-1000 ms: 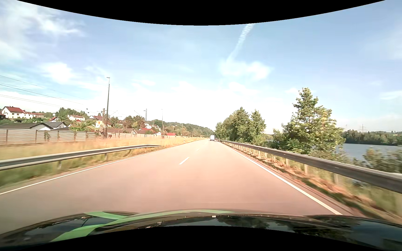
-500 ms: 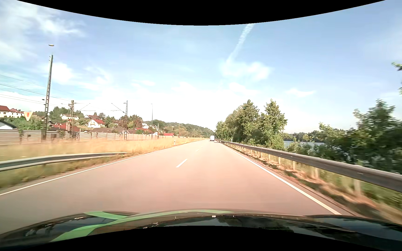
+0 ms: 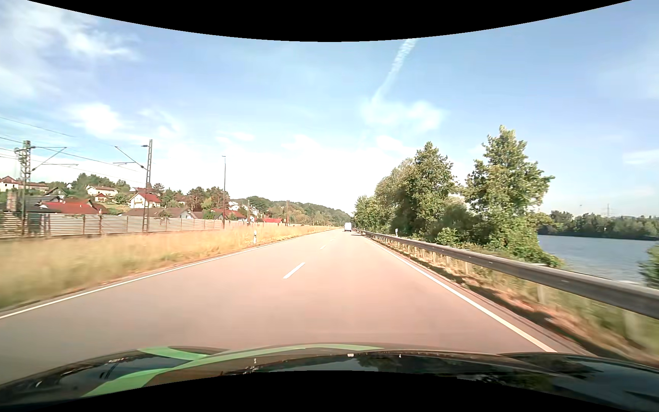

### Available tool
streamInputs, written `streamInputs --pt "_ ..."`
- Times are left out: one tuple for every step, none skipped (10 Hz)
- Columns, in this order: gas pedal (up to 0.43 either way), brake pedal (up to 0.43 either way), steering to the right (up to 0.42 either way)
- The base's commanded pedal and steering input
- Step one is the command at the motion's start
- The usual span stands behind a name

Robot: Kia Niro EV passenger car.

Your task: Follow the waypoints while adhering to traffic rules and regulations

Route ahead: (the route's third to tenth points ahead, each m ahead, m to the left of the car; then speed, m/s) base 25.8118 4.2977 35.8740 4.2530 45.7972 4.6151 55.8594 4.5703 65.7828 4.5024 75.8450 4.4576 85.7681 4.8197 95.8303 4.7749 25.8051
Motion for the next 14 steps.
streamInputs --pt "0.26 0.0 0.0" --pt "0.26 0.0 0.0" --pt "0.268 0.0 0.0" --pt "0.268 0.0 0.0" --pt "0.268 0.0 0.0" --pt "0.268 0.0 0.0" --pt "0.28 0.0 0.0" --pt "0.28 0.0 0.0" --pt "0.28 0.0 0.0" --pt "0.28 0.0 0.0" --pt "0.28 0.0 0.0" --pt "0.28 0.0 0.0" --pt "0.28 0.0 0.0" --pt "0.28 0.0 0.0"
